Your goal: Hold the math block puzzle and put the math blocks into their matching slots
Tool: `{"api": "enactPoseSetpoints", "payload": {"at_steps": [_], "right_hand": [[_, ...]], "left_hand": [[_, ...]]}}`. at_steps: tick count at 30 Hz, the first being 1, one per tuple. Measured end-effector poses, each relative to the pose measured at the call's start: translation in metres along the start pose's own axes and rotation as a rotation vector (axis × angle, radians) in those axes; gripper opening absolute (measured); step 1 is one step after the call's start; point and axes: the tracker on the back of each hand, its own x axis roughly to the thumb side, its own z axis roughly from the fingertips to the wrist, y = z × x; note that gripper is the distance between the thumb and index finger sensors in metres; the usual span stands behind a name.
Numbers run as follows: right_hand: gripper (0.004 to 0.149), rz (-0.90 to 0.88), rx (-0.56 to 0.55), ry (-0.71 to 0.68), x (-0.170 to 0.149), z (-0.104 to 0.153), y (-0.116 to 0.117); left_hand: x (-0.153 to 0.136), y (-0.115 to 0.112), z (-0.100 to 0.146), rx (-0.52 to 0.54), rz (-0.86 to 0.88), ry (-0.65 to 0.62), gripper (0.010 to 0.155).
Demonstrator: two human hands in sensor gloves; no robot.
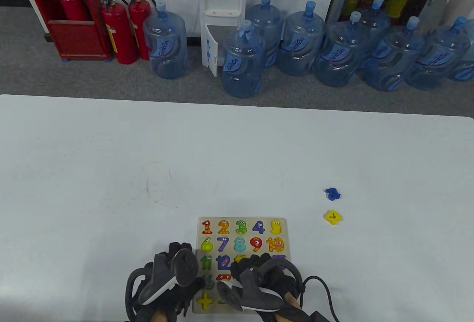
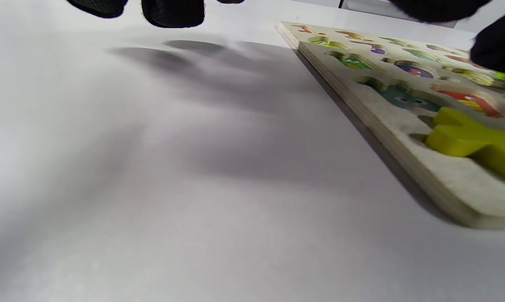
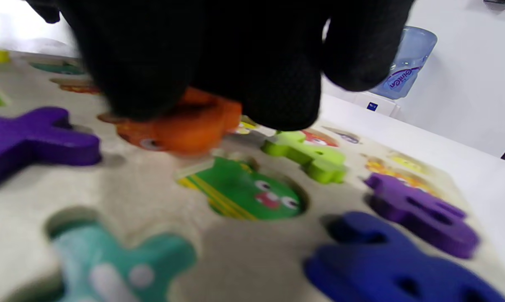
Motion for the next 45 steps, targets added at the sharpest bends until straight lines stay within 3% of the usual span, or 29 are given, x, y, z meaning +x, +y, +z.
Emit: {"api": "enactPoseSetpoints", "payload": {"at_steps": [18,27,30,35,36,40,45], "right_hand": [[0.053,-0.017,-0.022,0.019,0.005,-0.005,-0.001],[0.053,0.007,-0.102,0.029,-0.002,0.003,-0.008],[0.053,-0.018,-0.130,0.109,-0.033,0.013,-0.015],[0.050,-0.051,-0.086,0.364,-0.122,0.037,-0.013],[0.050,-0.062,-0.064,0.446,-0.150,0.046,-0.007],[0.052,-0.093,0.006,0.602,-0.206,0.066,0.018],[0.057,-0.141,0.128,0.676,-0.237,0.062,0.053]], "left_hand": [[0.001,-0.001,0.000,0.002,0.002,-0.002,0.086],[0.000,-0.001,0.001,0.002,0.003,-0.003,0.086],[0.000,-0.002,0.001,0.003,0.005,0.001,0.086],[-0.002,-0.002,0.003,0.013,0.009,0.017,0.086],[-0.004,-0.003,0.003,0.017,0.011,0.027,0.086],[-0.010,-0.002,0.005,0.031,0.040,0.053,0.086],[-0.018,-0.004,0.003,0.015,0.048,0.097,0.086]]}}
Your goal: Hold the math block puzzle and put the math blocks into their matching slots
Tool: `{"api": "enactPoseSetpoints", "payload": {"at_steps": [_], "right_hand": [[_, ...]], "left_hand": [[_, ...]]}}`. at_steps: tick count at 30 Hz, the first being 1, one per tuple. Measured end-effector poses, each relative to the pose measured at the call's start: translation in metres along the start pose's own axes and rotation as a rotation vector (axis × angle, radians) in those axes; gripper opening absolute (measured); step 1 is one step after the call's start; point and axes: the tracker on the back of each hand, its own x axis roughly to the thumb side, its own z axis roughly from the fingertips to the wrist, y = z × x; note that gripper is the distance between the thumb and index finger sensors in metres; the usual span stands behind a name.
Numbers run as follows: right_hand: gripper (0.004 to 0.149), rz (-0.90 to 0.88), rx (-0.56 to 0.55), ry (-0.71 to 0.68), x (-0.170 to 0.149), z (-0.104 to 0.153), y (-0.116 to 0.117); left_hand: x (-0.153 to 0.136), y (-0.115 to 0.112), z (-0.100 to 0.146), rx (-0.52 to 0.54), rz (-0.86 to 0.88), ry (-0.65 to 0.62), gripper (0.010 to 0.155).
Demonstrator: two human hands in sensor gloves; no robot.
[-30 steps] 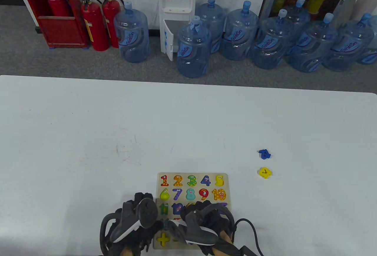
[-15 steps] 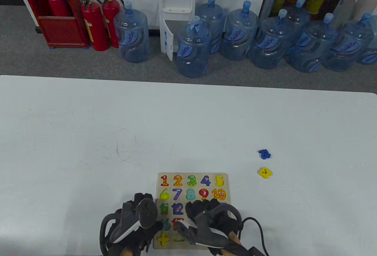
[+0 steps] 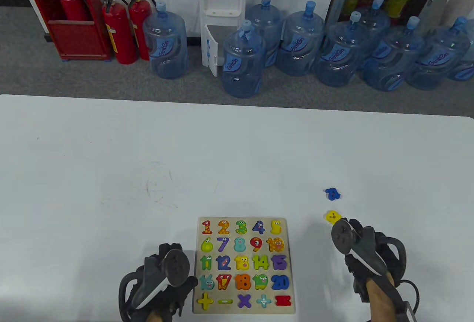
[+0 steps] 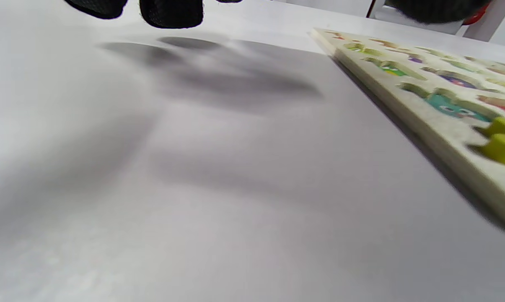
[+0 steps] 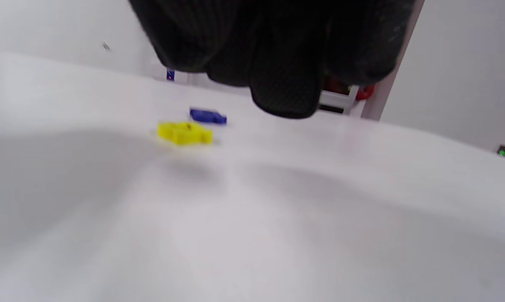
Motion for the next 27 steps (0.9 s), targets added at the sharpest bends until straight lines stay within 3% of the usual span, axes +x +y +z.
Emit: {"api": "enactPoseSetpoints", "payload": {"at_steps": [5,9,11,14,21,27], "right_hand": [[0.068,0.010,0.191,0.029,0.011,-0.038,0.021],[0.069,0.013,0.198,-0.012,0.028,-0.053,0.029],[0.063,0.089,0.185,-0.010,0.034,-0.052,0.031],[0.059,0.147,0.078,-0.021,0.040,-0.043,0.024],[0.059,0.175,0.064,-0.024,0.045,-0.026,0.025],[0.065,0.191,0.116,-0.002,0.047,-0.006,0.028]], "left_hand": [[-0.003,-0.002,-0.001,-0.008,-0.005,0.022,0.086],[-0.002,-0.001,0.000,0.002,-0.012,0.022,0.086],[-0.002,-0.002,-0.001,-0.006,-0.017,0.029,0.086],[-0.002,-0.002,-0.001,-0.008,-0.014,0.028,0.086],[0.004,-0.001,0.001,-0.002,-0.010,-0.028,0.086],[0.008,-0.001,0.000,-0.012,-0.021,-0.058,0.086]]}}
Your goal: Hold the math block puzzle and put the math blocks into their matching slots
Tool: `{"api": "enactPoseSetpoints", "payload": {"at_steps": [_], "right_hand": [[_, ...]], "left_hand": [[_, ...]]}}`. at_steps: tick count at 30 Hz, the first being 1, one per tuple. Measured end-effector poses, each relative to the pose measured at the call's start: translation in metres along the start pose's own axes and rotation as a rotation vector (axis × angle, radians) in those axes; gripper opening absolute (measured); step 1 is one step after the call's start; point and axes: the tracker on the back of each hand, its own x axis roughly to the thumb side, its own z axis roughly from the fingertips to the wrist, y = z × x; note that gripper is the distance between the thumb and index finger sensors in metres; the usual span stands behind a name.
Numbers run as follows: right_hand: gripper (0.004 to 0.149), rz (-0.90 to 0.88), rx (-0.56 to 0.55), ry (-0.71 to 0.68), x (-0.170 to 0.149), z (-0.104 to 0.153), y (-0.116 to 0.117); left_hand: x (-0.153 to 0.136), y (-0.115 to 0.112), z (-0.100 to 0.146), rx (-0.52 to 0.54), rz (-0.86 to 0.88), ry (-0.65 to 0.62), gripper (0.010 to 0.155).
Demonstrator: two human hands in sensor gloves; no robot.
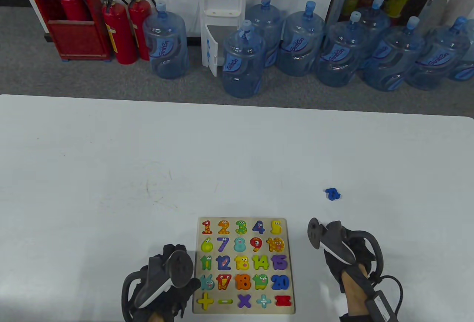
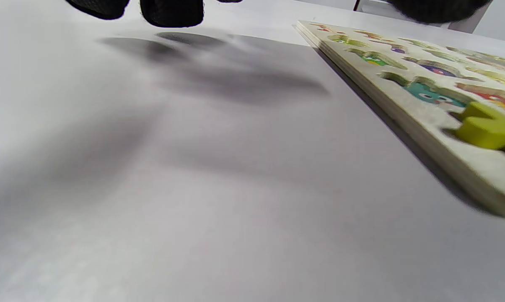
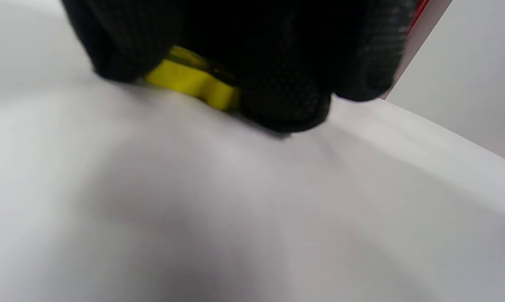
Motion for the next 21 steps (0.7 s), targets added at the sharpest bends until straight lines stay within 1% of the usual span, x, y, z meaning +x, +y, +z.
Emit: {"api": "enactPoseSetpoints", "payload": {"at_steps": [2,4,6,8,13,16,19,21], "right_hand": [[0.066,0.012,0.005,0.019,0.002,0.006,0.002],[0.064,0.051,-0.017,0.047,0.007,0.013,0.006],[0.063,0.159,-0.028,0.058,0.016,0.020,0.009],[0.063,0.196,-0.026,0.059,0.021,0.023,0.011],[0.063,0.148,-0.046,0.056,0.025,0.026,0.017],[0.063,0.125,-0.055,0.068,0.023,0.023,0.021],[0.063,0.061,-0.052,0.089,0.013,0.023,0.020],[0.063,-0.006,-0.086,0.092,0.005,0.026,0.018]], "left_hand": [[0.001,0.000,0.000,-0.003,-0.002,-0.006,0.086],[0.003,-0.001,-0.001,-0.011,-0.008,-0.016,0.086],[0.006,-0.001,-0.002,-0.017,-0.024,-0.030,0.086],[0.009,0.000,-0.002,-0.013,-0.035,-0.043,0.086],[0.012,0.001,-0.004,-0.019,-0.042,-0.054,0.086],[0.012,0.002,-0.004,-0.023,-0.044,-0.053,0.086],[0.012,0.002,-0.004,-0.019,-0.045,-0.054,0.086],[0.012,0.001,-0.004,-0.016,-0.044,-0.054,0.086]]}}
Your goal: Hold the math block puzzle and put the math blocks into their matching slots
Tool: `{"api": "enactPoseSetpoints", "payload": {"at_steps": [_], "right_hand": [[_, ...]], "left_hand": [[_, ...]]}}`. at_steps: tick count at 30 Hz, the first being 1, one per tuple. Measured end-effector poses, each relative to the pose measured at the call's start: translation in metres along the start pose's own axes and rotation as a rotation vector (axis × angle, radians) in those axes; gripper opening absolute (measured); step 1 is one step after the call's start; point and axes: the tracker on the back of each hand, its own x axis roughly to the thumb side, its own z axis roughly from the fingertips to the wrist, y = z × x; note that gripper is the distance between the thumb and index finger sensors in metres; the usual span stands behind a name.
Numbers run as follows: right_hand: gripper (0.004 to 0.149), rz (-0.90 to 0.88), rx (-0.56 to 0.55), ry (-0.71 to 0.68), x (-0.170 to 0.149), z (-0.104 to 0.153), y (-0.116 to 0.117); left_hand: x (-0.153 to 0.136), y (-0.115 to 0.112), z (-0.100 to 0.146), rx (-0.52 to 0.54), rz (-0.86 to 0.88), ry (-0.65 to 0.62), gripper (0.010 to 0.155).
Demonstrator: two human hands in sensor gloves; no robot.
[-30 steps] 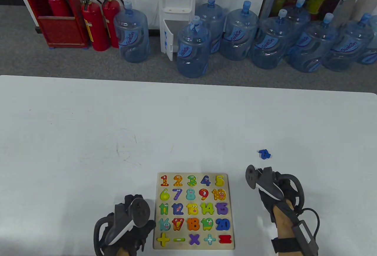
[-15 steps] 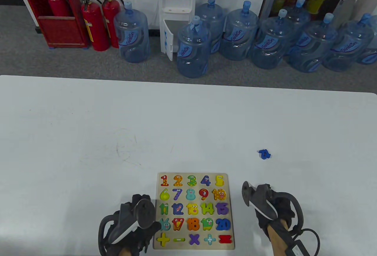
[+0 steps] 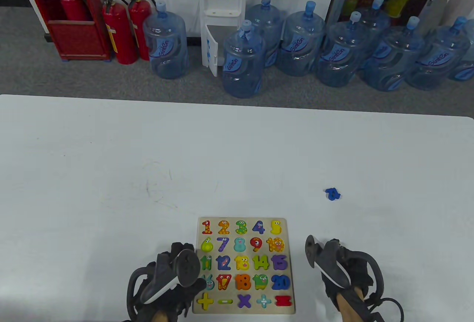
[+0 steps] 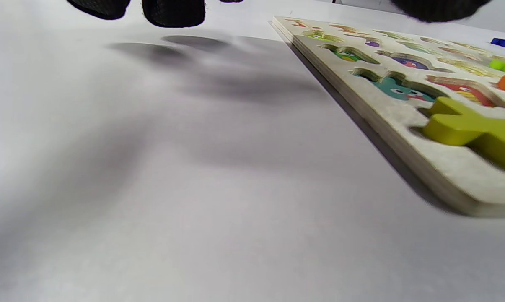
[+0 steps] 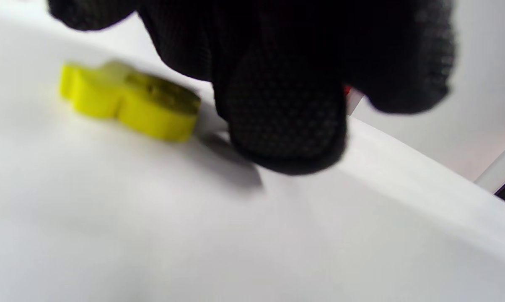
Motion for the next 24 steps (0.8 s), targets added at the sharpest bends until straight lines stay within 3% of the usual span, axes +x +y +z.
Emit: {"api": "enactPoseSetpoints", "payload": {"at_steps": [3,6,8,11,24], "right_hand": [[0.060,-0.074,0.025,-0.090,-0.009,0.004,-0.001],[0.070,-0.128,0.143,-0.236,-0.010,0.007,0.006],[0.073,-0.102,0.109,-0.248,-0.009,0.008,0.007],[0.064,-0.127,-0.009,-0.253,-0.008,0.008,0.006],[0.055,-0.170,-0.058,-0.295,0.002,0.017,-0.005]], "left_hand": [[0.000,0.000,0.001,0.001,-0.003,0.000,0.086],[0.000,-0.001,0.001,0.006,0.001,0.002,0.086],[-0.001,-0.001,0.002,0.006,0.005,0.005,0.086],[-0.001,-0.001,0.002,0.004,0.008,0.008,0.086],[-0.003,-0.001,0.003,0.006,0.016,0.012,0.086]]}}
